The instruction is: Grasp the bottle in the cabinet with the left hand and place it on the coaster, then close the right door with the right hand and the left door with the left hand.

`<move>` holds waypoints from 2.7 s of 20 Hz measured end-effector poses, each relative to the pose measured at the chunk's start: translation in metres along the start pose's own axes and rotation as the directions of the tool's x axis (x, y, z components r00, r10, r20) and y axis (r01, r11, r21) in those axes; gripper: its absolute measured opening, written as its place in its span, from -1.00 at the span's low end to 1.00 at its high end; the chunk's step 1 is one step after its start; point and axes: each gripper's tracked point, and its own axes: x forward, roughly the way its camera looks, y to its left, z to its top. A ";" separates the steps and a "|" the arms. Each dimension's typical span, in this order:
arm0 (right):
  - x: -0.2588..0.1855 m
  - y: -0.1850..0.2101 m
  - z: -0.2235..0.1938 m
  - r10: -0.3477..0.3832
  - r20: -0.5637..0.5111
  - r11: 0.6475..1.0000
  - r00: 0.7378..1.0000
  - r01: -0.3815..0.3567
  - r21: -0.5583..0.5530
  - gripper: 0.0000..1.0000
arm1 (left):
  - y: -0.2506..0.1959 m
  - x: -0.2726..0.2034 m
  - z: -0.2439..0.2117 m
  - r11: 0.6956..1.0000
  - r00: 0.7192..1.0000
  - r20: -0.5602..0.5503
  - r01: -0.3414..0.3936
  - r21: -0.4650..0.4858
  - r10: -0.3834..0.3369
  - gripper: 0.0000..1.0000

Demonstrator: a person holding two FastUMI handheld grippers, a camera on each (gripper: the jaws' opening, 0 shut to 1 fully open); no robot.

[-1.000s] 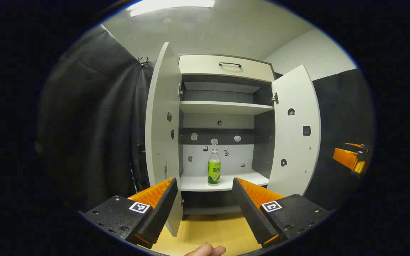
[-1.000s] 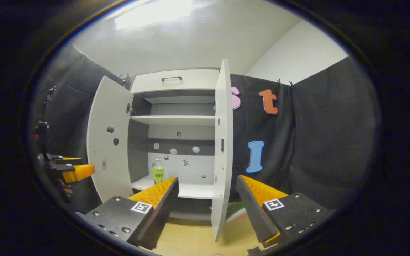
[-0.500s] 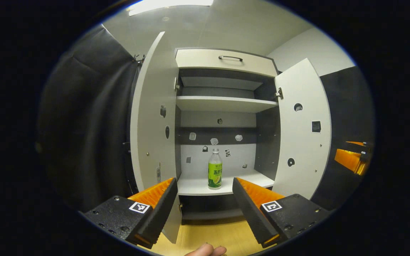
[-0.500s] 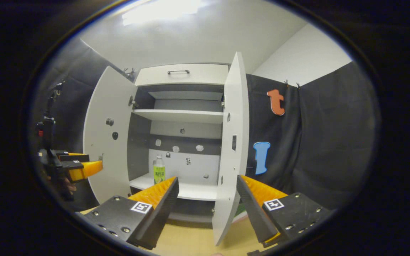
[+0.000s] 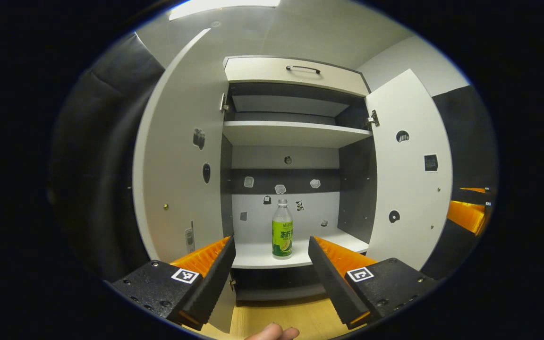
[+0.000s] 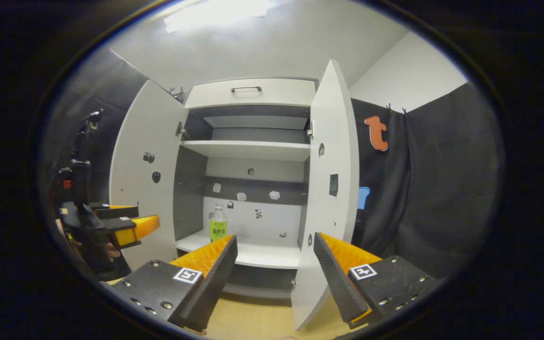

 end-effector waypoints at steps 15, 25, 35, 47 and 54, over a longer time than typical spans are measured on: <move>0.003 -0.025 -0.012 -0.097 -0.039 0.995 0.995 0.096 -0.029 0.97 | -0.036 0.187 -0.067 0.999 0.998 -0.050 0.036 -0.033 -0.038 0.96; -0.024 -0.058 -0.029 -0.184 -0.085 0.983 0.979 0.183 -0.020 0.97 | -0.031 0.266 -0.109 1.000 0.994 -0.113 -0.012 -0.021 0.010 0.96; -0.079 -0.081 -0.027 -0.196 -0.072 0.981 0.978 0.196 -0.006 0.97 | -0.025 0.217 -0.071 0.999 0.994 -0.102 -0.031 -0.030 0.028 0.58; -0.156 -0.061 -0.008 -0.097 -0.022 0.994 0.995 0.098 0.039 0.97 | -0.034 0.031 -0.024 0.999 0.998 -0.063 -0.034 -0.038 0.031 0.58; -0.177 -0.036 -0.019 -0.009 -0.013 0.998 1.000 0.010 0.065 1.00 | -0.021 -0.059 -0.026 0.996 0.995 -0.063 -0.077 -0.043 0.075 0.58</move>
